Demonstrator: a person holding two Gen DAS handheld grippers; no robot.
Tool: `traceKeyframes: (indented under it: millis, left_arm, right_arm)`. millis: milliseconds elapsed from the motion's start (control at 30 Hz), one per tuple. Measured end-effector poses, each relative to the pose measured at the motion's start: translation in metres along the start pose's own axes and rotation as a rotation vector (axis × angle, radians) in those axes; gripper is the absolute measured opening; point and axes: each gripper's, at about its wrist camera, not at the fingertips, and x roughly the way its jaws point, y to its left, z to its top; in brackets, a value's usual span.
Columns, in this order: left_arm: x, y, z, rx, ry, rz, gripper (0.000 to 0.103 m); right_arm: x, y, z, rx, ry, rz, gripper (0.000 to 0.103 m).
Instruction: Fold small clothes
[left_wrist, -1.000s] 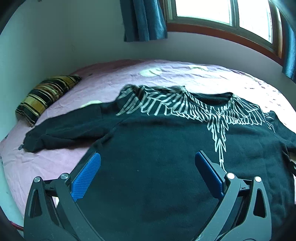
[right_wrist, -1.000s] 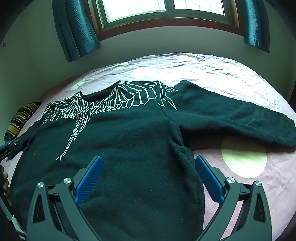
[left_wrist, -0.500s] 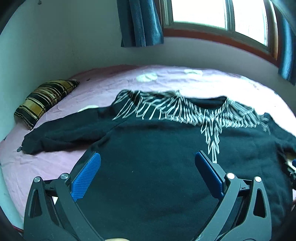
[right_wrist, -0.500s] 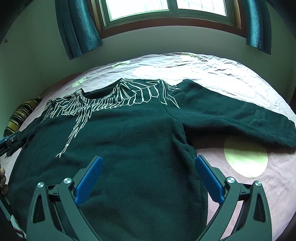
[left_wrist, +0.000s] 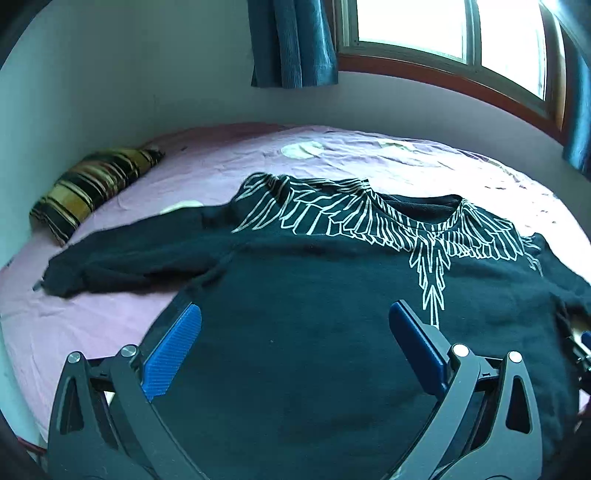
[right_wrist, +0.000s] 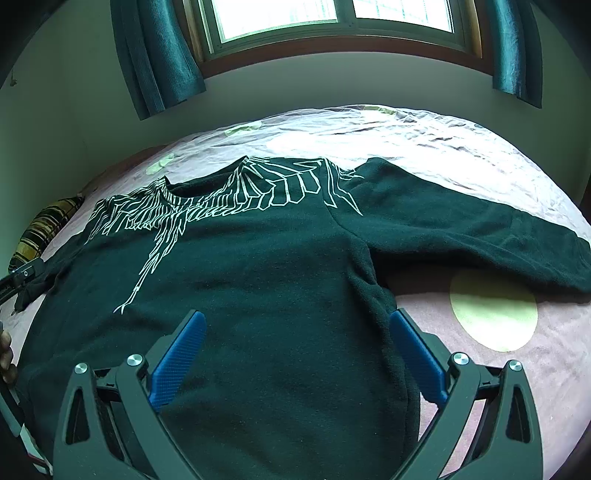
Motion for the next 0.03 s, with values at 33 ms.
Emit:
traceKeyframes:
  millis: [33]
  left_arm:
    - [0.0002,0.0006,-0.0003,-0.003,0.002,-0.002,0.101]
  right_arm:
    - [0.0000,0.0000,-0.0003,0.000,0.000,0.000,0.099]
